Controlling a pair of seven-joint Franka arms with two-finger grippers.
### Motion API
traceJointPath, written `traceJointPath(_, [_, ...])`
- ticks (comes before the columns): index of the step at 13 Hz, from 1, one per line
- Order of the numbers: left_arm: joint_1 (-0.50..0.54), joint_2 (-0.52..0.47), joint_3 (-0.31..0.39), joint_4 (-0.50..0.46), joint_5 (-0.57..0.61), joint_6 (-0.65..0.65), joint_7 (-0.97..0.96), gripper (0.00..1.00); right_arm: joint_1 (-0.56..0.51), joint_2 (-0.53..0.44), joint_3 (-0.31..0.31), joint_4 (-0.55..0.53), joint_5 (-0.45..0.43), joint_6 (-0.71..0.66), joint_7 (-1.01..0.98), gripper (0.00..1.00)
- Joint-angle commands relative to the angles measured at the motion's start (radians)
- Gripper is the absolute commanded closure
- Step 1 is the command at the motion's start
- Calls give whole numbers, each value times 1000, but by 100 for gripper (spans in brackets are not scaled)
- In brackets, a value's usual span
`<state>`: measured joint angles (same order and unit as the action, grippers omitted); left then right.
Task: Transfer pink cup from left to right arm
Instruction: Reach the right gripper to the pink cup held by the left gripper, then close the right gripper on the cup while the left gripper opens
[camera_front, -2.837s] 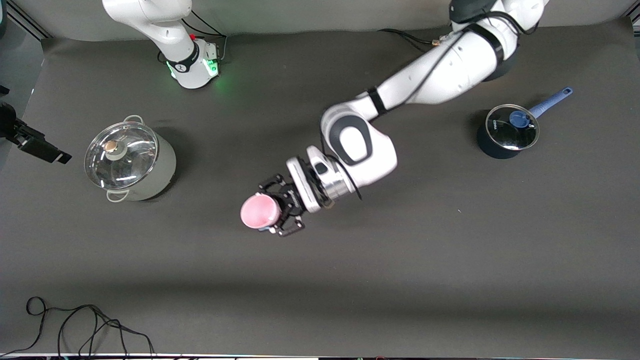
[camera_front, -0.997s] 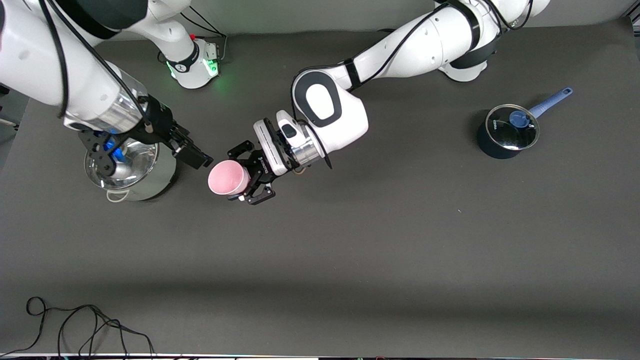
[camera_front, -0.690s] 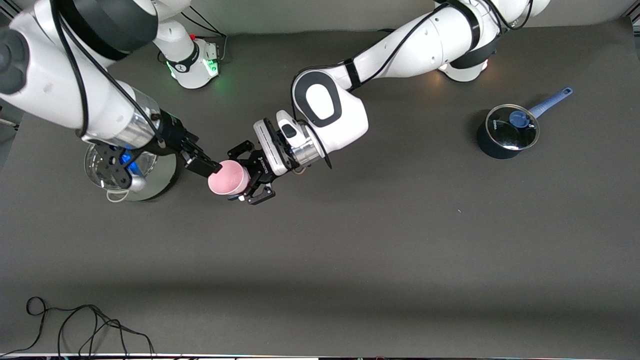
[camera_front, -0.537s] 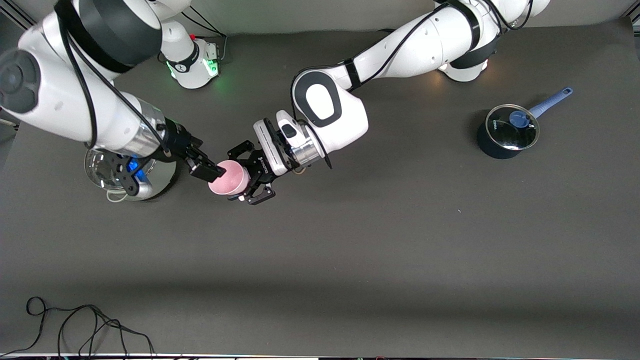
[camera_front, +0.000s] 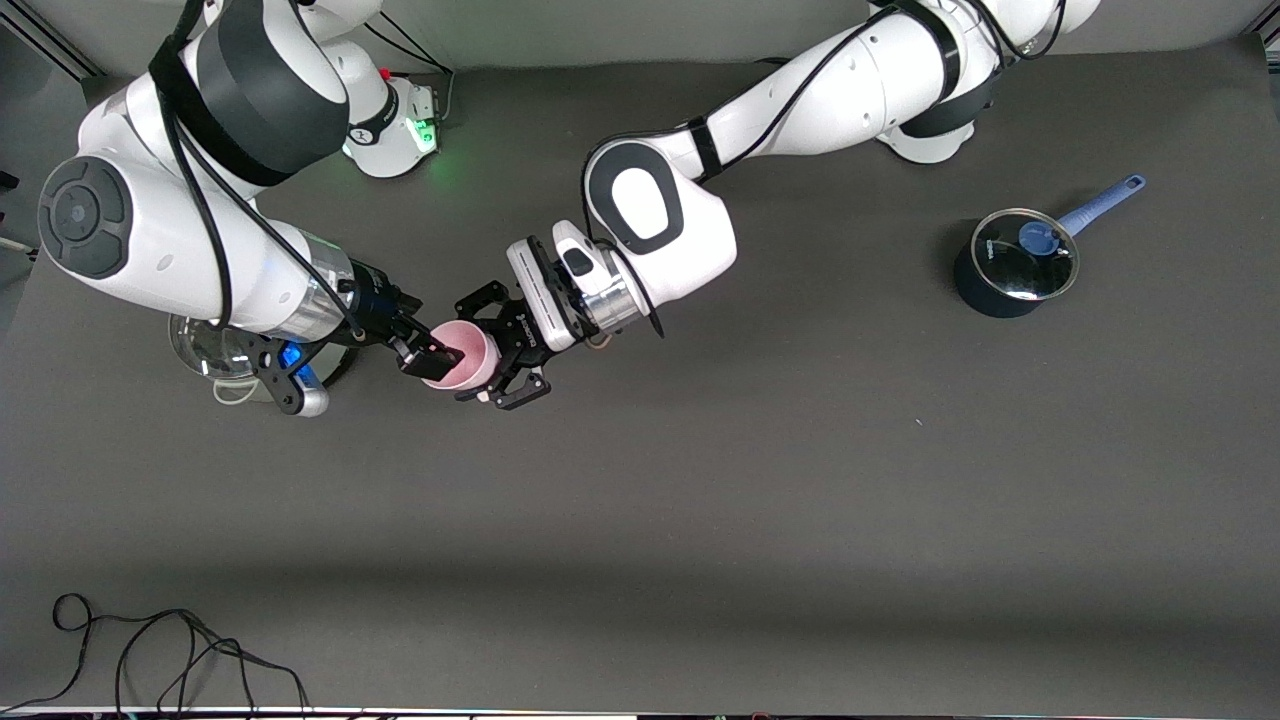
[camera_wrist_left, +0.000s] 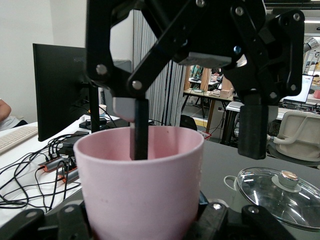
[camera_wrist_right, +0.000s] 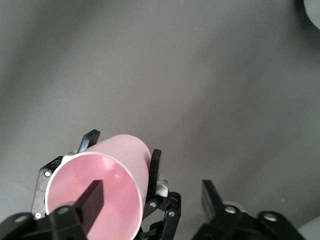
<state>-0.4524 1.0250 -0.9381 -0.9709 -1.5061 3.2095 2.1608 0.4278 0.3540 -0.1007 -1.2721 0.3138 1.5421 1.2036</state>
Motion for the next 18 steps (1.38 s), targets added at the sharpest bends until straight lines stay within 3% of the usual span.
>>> traceJointPath(1, [-23, -5, 15, 26, -13, 18, -12, 100, 5, 17, -4, 37, 19, -7, 28, 48])
traceJointPath(4, [-23, -3, 15, 26, -13, 18, -13, 100, 5, 17, -4, 40, 13, -7, 30, 73])
traceJointPath(6, [-23, -3, 15, 26, -13, 18, -21, 100, 5, 17, -2, 42, 13, -7, 31, 98])
traceJointPath(13, [-25, -5, 18, 26, -13, 18, -25, 100, 5, 17, -2, 54, 10, -7, 28, 100])
traceJointPath(14, [-23, -5, 30, 28, -6, 18, -21, 85, 5, 17, -4, 54, 10, -7, 27, 100])
traceJointPath(15, [-25, -13, 69, 34, 41, 32, -18, 13, 5, 17, -4, 54, 10, -7, 27, 100])
traceJointPath(16, [-35, -22, 82, 35, 67, 35, -21, 0, 5, 17, -4, 54, 10, -5, 25, 100])
traceJointPath(18, [-45, -23, 79, 35, 67, 36, -24, 0, 5, 19, -4, 56, 2, -2, 22, 100])
